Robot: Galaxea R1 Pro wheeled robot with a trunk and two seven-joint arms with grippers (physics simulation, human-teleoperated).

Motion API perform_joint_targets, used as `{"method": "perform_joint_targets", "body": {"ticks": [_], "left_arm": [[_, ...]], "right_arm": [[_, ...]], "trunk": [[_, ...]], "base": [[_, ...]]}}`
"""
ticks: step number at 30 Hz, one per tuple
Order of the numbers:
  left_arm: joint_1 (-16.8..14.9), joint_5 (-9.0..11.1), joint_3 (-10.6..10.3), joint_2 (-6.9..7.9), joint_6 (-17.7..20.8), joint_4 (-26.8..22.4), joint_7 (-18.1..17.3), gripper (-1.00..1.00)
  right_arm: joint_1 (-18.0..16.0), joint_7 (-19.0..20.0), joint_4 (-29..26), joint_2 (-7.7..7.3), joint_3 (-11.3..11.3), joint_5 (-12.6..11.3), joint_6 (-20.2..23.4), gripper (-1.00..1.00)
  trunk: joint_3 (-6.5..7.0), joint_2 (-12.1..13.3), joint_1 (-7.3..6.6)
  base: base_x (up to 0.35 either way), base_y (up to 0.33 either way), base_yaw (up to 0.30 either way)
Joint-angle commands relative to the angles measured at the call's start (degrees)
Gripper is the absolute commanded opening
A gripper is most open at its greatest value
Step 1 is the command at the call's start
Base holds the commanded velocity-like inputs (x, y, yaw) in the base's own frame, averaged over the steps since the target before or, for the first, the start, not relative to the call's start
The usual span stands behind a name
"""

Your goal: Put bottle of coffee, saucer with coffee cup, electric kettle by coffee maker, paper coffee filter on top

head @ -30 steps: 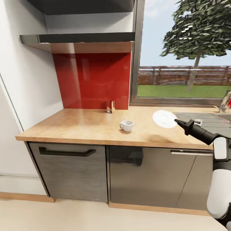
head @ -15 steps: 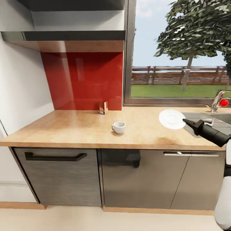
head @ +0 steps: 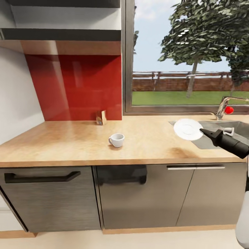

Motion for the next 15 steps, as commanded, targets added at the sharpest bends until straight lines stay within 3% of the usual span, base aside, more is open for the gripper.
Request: {"method": "perform_joint_targets", "body": {"ticks": [1,9,15], "left_arm": [[-0.01,0.61,-0.41,-0.10,0.57,-0.04,-0.18,1.00],[-0.01,0.61,-0.41,-0.32,0.57,-0.04,-0.18,1.00],[-0.01,0.58,-0.36,-0.91,0.57,-0.04,-0.16,1.00]], "right_arm": [[-0.07,0.08,0.05,0.03,-0.10,0.01,0.33,-1.00],[-0.07,-0.61,0.08,0.07,-0.13,-0.02,0.40,-1.00],[-0.03,-0.64,0.41,0.38,-0.42,-0.13,0.45,-1.00]], "trunk": [[-0.06,-0.03,-0.01],[-0.06,-0.03,-0.01],[-0.06,-0.03,-0.01]], "base": [[0.005,-0.004,-0.270],[0.002,-0.001,-0.276],[-0.128,-0.126,-0.067]]}}
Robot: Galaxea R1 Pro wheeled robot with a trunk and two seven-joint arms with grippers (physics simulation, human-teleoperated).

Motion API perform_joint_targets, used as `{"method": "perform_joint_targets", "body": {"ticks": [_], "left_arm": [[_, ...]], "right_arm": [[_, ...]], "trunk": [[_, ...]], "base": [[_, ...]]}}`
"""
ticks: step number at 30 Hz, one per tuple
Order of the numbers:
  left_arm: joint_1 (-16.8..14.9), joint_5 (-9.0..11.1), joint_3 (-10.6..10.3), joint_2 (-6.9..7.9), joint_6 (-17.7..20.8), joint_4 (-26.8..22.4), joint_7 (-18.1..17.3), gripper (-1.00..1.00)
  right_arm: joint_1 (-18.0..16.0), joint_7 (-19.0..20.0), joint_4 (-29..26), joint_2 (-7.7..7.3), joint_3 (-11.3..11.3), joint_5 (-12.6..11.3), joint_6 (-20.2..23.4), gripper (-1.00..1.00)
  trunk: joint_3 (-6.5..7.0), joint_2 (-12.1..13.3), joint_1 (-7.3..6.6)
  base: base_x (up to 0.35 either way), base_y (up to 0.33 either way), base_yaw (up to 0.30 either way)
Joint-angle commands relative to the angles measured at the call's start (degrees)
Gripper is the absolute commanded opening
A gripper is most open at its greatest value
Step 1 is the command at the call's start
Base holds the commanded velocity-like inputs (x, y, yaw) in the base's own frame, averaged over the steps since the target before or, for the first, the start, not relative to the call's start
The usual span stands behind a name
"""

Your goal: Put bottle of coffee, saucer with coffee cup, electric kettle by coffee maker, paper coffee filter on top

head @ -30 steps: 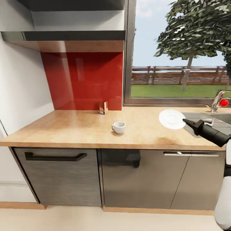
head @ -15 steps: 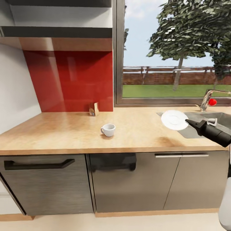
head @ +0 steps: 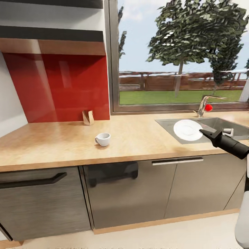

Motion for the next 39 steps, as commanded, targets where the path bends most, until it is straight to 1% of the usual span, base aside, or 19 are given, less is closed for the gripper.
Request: {"method": "perform_joint_targets", "body": {"ticks": [1,3,4,9,11,14,18,21,22,26,27,29,30,31,33,35,37,39], "left_arm": [[-0.02,0.59,-0.43,0.02,0.56,-0.03,-0.17,1.00],[-0.02,0.61,-0.42,0.01,0.56,-0.03,0.67,1.00],[-0.02,0.61,-0.46,-0.06,0.56,-0.03,3.03,1.00],[-0.02,0.62,-0.48,-0.26,0.65,-0.03,5.39,1.00],[-0.02,0.61,-0.45,-0.26,0.65,-0.03,5.41,1.00],[-0.02,0.63,-0.27,-0.21,0.71,-0.03,5.50,1.00],[-0.02,0.63,-0.19,-0.04,0.73,-0.03,5.69,1.00],[-0.02,0.63,-0.13,0.42,0.79,0.03,5.85,1.00],[-0.02,0.63,-0.10,0.87,0.84,0.07,5.92,1.00],[0.03,0.68,-0.06,1.81,0.92,0.16,6.08,1.00],[0.04,0.69,-0.06,2.14,0.95,0.19,6.51,1.00],[0.05,0.70,-0.05,2.32,0.97,0.17,7.58,1.00],[0.05,0.71,-0.03,2.36,0.96,0.17,8.34,1.00],[0.06,0.71,-0.02,2.43,0.92,0.16,9.93,1.00],[0.06,0.72,0.02,2.47,0.89,0.15,11.09,1.00],[0.06,0.74,0.28,2.48,0.87,0.15,11.84,1.00],[0.06,0.73,1.14,2.44,0.85,0.15,12.51,1.00],[0.07,0.72,2.78,2.33,0.83,0.15,13.20,1.00]], "right_arm": [[-0.07,0.55,0.07,0.02,-0.12,0.08,0.34,-1.00],[-0.09,0.57,0.18,0.03,-0.12,0.03,0.39,-1.00],[-0.05,0.58,0.60,0.04,-0.13,0.01,0.39,-1.00],[-0.02,0.65,2.04,0.14,-0.14,-0.06,0.36,-1.00],[-0.02,0.65,2.13,0.31,-0.14,-0.06,0.36,-1.00],[-0.02,0.67,2.19,1.77,-0.14,-0.06,0.36,-1.00],[-0.02,0.67,2.23,2.40,-0.14,-0.06,0.36,-1.00],[-0.02,0.67,2.24,2.54,-0.14,-0.06,0.36,-1.00],[-0.02,0.67,2.24,2.62,-0.14,-0.06,0.36,-1.00],[0.03,0.67,2.24,2.70,-0.14,-0.06,0.36,-1.00],[0.05,0.67,2.41,2.71,-0.14,-0.06,0.36,-1.00],[0.06,0.67,2.80,2.70,-0.14,-0.06,0.36,-1.00],[0.06,0.67,3.02,2.70,-0.14,-0.06,0.36,-1.00],[0.06,0.67,3.39,2.69,-0.14,-0.06,0.36,-1.00],[0.07,0.67,3.64,2.69,-0.14,-0.06,0.36,-1.00],[0.07,0.67,3.82,2.68,-0.14,-0.06,0.36,-1.00],[0.07,0.67,4.00,2.68,-0.14,-0.06,0.36,-1.00],[0.07,0.67,4.24,2.68,-0.17,-0.06,0.36,-1.00]], "trunk": [[-0.06,-0.03,-0.02],[-0.06,-0.03,-0.02],[-0.06,-0.03,-0.02],[-0.06,-0.03,-0.02],[-0.06,-0.03,-0.02],[-0.06,-0.03,-0.02],[-0.06,-0.03,-0.02],[-0.06,-0.03,-0.02],[-0.06,-0.03,-0.02],[-0.06,-0.03,-0.02],[-0.06,-0.03,-0.02],[-0.06,-0.03,-0.02],[-0.06,-0.03,-0.02],[-0.06,-0.03,-0.02],[-0.06,-0.03,-0.02],[-0.06,-0.03,-0.02],[-0.06,-0.03,-0.02],[-0.06,-0.03,-0.02]], "base": [[-0.085,-0.084,-0.007],[-0.045,-0.044,-0.004],[-0.014,-0.014,-0.001],[-0.006,-0.006,-0.006],[0.000,0.000,-0.091],[0.000,0.000,-0.210],[0.000,0.000,-0.241],[0.000,0.000,-0.250],[0.000,0.000,-0.253],[0.000,0.000,-0.254],[0.000,0.000,-0.255],[0.000,0.000,-0.256],[0.000,0.000,-0.256],[0.000,0.000,-0.256],[0.000,0.000,-0.256],[0.000,0.000,-0.256],[0.000,0.000,-0.256],[0.000,0.000,-0.256]]}}
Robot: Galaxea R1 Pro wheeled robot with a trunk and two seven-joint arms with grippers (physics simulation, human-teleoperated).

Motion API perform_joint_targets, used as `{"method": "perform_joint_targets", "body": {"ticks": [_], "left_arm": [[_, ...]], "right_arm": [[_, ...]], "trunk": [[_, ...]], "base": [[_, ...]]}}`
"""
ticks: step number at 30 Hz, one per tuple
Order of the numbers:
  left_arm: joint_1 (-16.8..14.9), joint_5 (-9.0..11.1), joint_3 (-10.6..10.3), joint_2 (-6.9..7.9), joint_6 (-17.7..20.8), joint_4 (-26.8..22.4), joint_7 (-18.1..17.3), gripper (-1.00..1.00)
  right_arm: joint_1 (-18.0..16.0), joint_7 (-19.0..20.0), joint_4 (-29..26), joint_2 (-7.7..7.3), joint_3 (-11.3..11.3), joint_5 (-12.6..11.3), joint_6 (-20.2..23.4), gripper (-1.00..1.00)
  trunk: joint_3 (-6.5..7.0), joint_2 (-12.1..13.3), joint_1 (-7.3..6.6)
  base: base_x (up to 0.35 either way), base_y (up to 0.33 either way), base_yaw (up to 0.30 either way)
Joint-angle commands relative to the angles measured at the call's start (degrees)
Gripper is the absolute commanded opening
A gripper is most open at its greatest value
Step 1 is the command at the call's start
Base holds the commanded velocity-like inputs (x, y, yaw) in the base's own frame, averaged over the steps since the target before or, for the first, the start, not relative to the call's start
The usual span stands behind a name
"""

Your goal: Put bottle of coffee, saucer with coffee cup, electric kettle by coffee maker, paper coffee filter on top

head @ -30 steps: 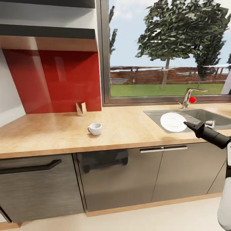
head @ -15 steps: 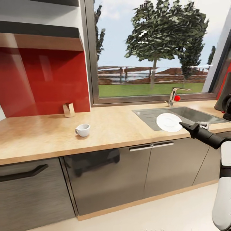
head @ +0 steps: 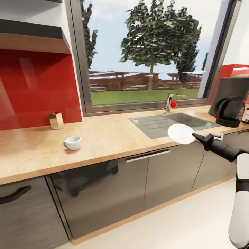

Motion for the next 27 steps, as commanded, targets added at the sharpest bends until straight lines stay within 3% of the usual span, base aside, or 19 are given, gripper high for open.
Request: {"method": "perform_joint_targets", "body": {"ticks": [1,9,27], "left_arm": [[-0.01,0.60,-0.36,0.02,0.44,-0.04,-0.12,1.00],[-0.01,0.60,-0.09,-0.02,0.44,-0.08,-0.01,1.00],[-0.01,0.60,-0.01,-0.01,0.44,-0.13,0.05,1.00]], "right_arm": [[-0.07,0.54,0.07,0.02,-0.13,0.06,0.33,-1.00],[-0.07,0.62,1.68,-0.06,-0.19,0.06,0.25,-1.00],[-0.07,0.62,2.18,-0.19,-0.21,0.14,0.28,-1.00]], "trunk": [[-0.06,-0.03,-0.01],[-0.06,-0.03,-0.01],[-0.06,-0.03,-0.01]], "base": [[0.000,0.000,-0.256],[0.050,-0.046,-0.219],[0.200,-0.253,-0.223]]}}
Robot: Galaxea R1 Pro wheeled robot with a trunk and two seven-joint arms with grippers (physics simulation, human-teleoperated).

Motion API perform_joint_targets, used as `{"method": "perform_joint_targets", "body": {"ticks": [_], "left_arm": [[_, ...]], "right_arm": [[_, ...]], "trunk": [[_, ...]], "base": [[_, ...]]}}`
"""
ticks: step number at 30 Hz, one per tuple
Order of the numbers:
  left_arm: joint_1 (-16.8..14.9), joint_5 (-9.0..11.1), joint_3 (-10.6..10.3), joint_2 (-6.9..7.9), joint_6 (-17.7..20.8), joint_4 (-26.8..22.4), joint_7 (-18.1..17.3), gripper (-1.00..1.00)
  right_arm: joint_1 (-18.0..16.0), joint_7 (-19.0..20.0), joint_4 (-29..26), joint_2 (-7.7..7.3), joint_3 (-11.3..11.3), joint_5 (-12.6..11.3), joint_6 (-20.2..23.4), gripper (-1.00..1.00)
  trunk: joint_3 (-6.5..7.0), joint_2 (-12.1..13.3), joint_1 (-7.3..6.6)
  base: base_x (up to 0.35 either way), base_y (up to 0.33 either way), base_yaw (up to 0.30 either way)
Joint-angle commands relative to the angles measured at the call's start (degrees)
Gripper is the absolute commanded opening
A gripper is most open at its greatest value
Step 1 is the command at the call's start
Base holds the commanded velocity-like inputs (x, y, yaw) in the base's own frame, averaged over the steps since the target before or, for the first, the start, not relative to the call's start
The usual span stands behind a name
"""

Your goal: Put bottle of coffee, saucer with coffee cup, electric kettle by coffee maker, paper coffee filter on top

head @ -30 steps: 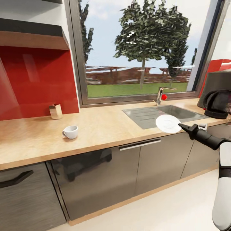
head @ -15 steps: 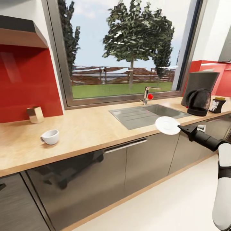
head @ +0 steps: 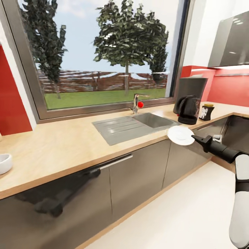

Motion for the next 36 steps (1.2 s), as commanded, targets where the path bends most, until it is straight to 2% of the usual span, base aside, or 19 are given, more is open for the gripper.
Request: {"method": "perform_joint_targets", "body": {"ticks": [1,14,31,36], "left_arm": [[-0.03,0.61,-0.45,0.05,0.45,-0.03,-0.15,1.00],[-0.03,0.61,-0.44,0.05,0.51,-0.03,-0.05,1.00],[-0.03,0.61,-0.44,0.12,0.52,-0.03,-0.05,1.00],[-0.03,0.62,-0.44,0.12,0.52,-0.03,-0.05,1.00]], "right_arm": [[-0.05,0.53,0.06,0.01,-0.14,0.06,0.31,-1.00],[-0.05,0.53,2.29,-0.13,-0.18,0.06,0.28,-1.00],[-0.05,0.49,2.54,-0.15,-0.17,0.06,0.28,-1.00],[-0.05,0.50,4.10,-0.22,-0.16,0.06,0.24,-1.00]], "trunk": [[-0.06,-0.02,0.01],[-0.06,-0.02,0.01],[-0.06,-0.02,0.01],[-0.06,-0.02,0.01]], "base": [[0.182,-0.267,-0.260],[0.182,-0.267,-0.133],[0.188,-0.268,-0.251],[0.225,-0.266,-0.255]]}}
